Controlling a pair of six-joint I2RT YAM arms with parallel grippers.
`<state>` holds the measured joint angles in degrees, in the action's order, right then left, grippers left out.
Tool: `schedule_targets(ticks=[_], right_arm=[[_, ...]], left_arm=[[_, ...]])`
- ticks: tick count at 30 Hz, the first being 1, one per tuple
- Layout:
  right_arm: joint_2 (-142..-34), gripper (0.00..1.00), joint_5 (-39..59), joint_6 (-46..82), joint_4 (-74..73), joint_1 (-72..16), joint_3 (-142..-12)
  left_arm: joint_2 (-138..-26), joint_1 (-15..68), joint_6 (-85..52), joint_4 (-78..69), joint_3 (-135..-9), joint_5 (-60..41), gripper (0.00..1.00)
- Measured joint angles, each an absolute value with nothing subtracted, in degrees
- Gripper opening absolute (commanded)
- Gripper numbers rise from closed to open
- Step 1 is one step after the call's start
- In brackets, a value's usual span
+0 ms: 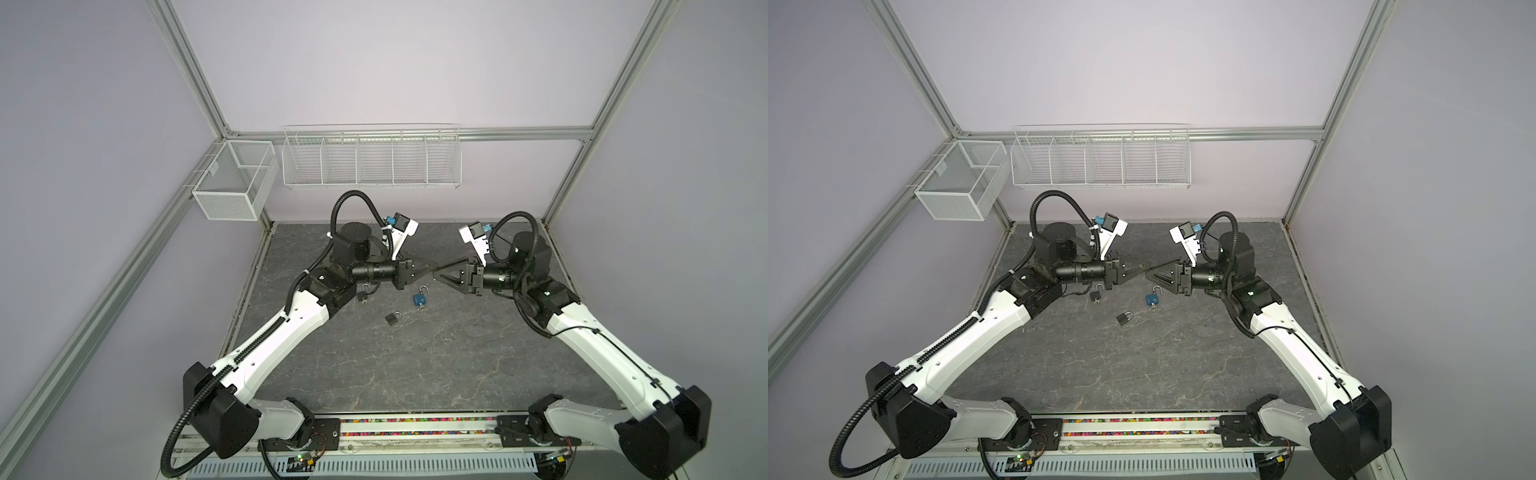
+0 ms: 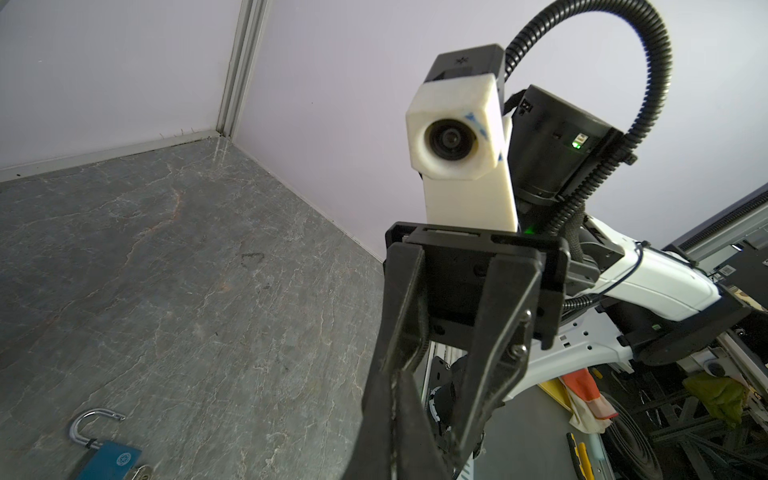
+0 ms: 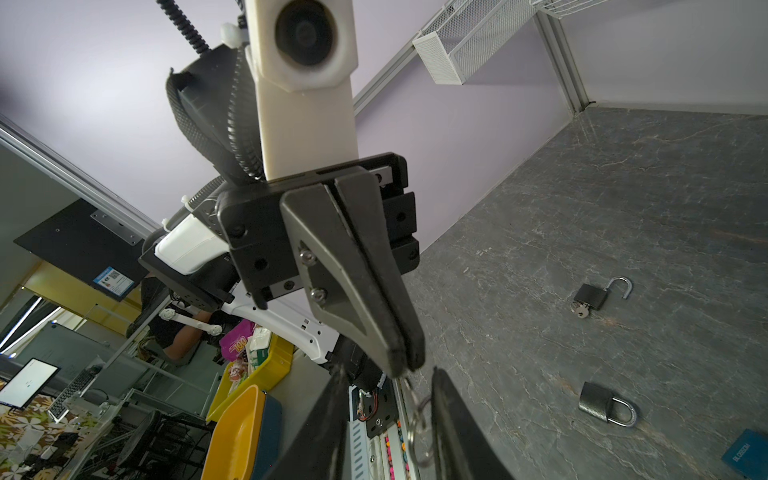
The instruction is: Unlock with the key
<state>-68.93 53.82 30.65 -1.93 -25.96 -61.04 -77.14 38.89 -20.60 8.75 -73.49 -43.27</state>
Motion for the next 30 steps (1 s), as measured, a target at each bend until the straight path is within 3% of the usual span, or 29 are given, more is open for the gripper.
schedule_targets(ticks=[30], right_arm=[[-69.3, 0.06, 54.3, 28.2, -0.7, -25.3, -61.0]], left_arm=[[-77.8, 38.6, -21.4, 7.3, -73.9, -45.0, 0.0]])
